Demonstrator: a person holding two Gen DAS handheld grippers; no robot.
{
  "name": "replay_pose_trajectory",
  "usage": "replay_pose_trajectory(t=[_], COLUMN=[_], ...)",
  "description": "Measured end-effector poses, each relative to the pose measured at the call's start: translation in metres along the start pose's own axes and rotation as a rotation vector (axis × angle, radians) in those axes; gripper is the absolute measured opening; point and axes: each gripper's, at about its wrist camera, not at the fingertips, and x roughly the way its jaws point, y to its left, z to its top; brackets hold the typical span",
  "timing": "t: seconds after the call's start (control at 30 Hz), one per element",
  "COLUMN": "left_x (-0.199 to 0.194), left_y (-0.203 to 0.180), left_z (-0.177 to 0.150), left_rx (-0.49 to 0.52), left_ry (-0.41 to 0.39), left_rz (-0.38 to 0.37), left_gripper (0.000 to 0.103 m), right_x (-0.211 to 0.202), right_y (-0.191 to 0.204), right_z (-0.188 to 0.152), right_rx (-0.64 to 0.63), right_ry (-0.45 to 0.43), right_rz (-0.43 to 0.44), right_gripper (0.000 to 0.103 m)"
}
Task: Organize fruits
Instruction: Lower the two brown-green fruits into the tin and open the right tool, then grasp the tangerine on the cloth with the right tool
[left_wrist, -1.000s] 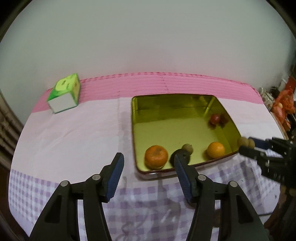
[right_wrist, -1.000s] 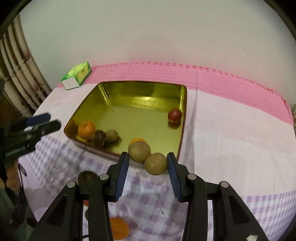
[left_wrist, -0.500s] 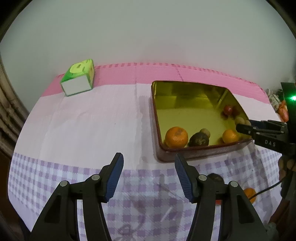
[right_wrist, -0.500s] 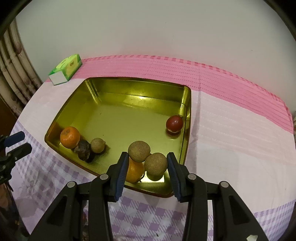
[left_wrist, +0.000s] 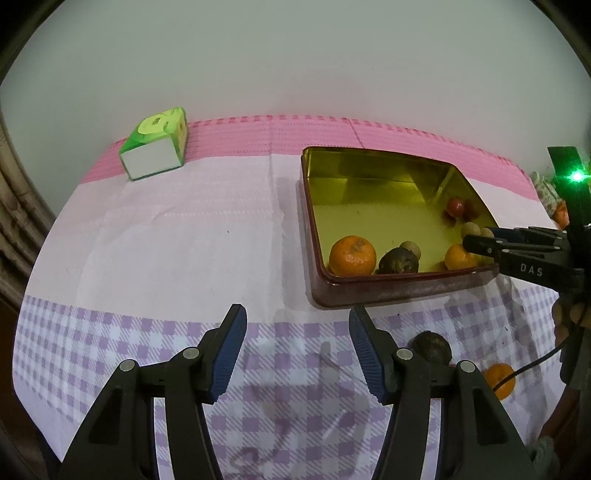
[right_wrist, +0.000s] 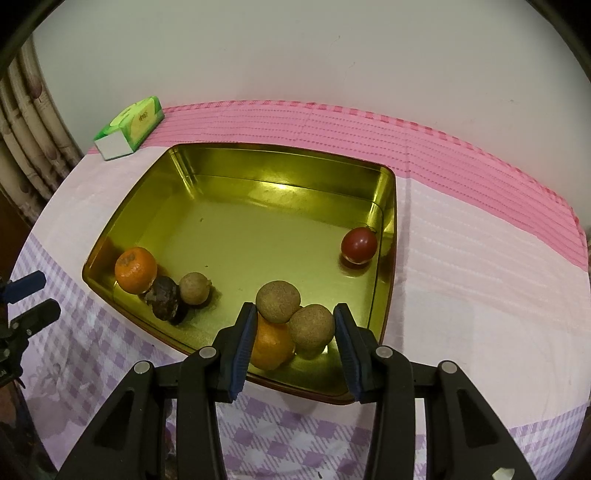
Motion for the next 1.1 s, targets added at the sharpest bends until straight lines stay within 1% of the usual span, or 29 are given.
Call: replay_pose_trajectory(t=[0.2, 0.43, 0.53, 0.77, 0.93, 1.1], left_x=[0.001, 0.002, 0.001, -0.002, -0.001, -0.001], left_y=[-0.002, -0.008, -0.013, -0.018, -0.018, -0.019], left_z=[-0.004, -0.007, -0.010, -0.016, -0.017, -0.021], left_rx=[0.005, 0.019, 0.025, 0.031, 0.032, 0.036], left_ry=[0.006, 0.014, 0.016, 0.020, 0.025, 0.036], left_rz=[0.002, -0.006, -0.008, -0.014, -0.015, -0.018], left_gripper=[0.059, 0.059, 0.059, 0.059, 0.059, 0.059], right_x=[-0.003, -0.022, -0.028, -0.023, -0.034, -0.052], right_y=[-0.001, -0.003, -0.005, -0.009, -0.005, 0.003], right_z=[-0.001, -0.006, -0.006, -0.003, -0.019, -0.050], right_rx=[0.009, 0.019, 0.015, 0.021, -0.004, -0.046], right_ry=[-0.005, -0.033, -0.044, -0.042, -0.032, 0.017], right_rz=[0.001, 0.019, 0.009, 0.007, 0.041, 0.080], right_gripper=[0.040, 0.040, 0.041, 0.041, 0.041, 0.041])
